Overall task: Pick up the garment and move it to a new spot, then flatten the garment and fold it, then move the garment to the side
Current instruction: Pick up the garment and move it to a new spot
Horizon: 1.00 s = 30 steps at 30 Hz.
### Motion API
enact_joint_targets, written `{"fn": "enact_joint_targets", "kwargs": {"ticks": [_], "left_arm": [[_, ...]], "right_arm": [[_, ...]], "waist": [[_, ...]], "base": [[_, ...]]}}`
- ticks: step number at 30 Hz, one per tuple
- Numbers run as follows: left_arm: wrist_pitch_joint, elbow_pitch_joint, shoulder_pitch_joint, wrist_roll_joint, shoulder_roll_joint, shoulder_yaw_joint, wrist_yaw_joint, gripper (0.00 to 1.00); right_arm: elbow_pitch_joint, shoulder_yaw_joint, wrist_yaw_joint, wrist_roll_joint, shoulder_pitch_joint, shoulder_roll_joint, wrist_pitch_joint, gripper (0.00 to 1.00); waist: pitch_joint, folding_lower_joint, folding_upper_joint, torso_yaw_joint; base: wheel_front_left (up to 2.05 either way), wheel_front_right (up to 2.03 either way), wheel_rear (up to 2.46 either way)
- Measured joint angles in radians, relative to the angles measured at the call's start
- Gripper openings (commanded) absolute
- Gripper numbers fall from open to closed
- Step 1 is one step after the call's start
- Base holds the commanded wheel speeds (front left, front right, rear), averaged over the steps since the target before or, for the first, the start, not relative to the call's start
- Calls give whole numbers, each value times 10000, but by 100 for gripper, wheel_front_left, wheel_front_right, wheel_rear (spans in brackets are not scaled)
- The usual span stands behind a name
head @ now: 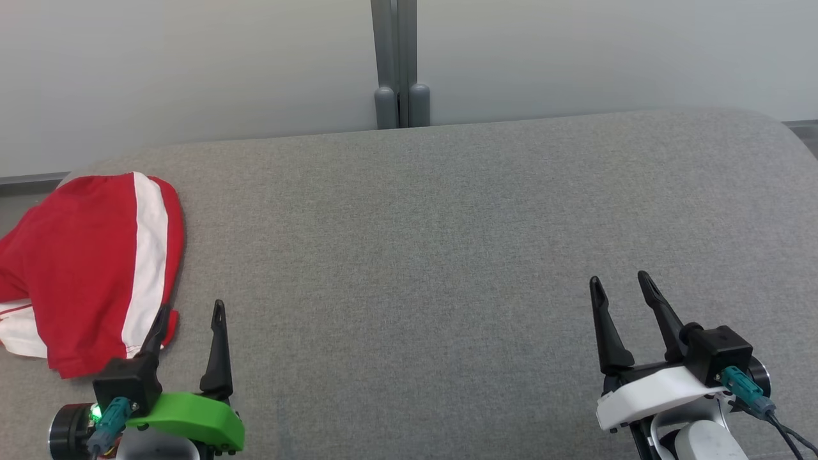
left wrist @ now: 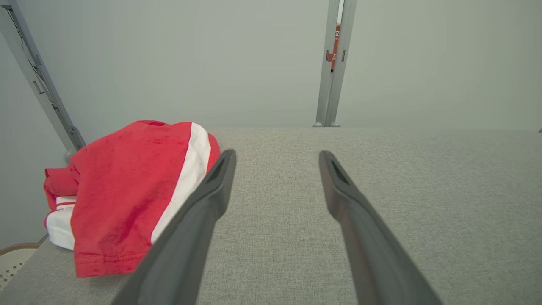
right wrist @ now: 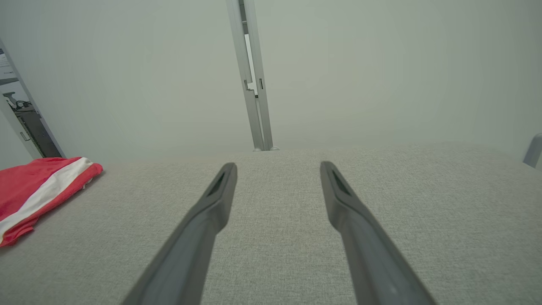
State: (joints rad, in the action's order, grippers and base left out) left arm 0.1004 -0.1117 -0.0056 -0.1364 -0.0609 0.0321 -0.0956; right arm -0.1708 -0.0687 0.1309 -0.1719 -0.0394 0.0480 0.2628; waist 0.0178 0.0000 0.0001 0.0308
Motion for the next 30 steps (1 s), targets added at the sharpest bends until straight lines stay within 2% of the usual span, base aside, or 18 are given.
{"fn": "enact_joint_targets", "kwargs": {"ticks": [30], "left_arm": [[-71,29,174,-280,-186,-98,339,100]], "right_arm": [[-182,56,0,6,0,2,0,100]], "waist": [[20,0,0,146]], "base": [[0,0,0]]}}
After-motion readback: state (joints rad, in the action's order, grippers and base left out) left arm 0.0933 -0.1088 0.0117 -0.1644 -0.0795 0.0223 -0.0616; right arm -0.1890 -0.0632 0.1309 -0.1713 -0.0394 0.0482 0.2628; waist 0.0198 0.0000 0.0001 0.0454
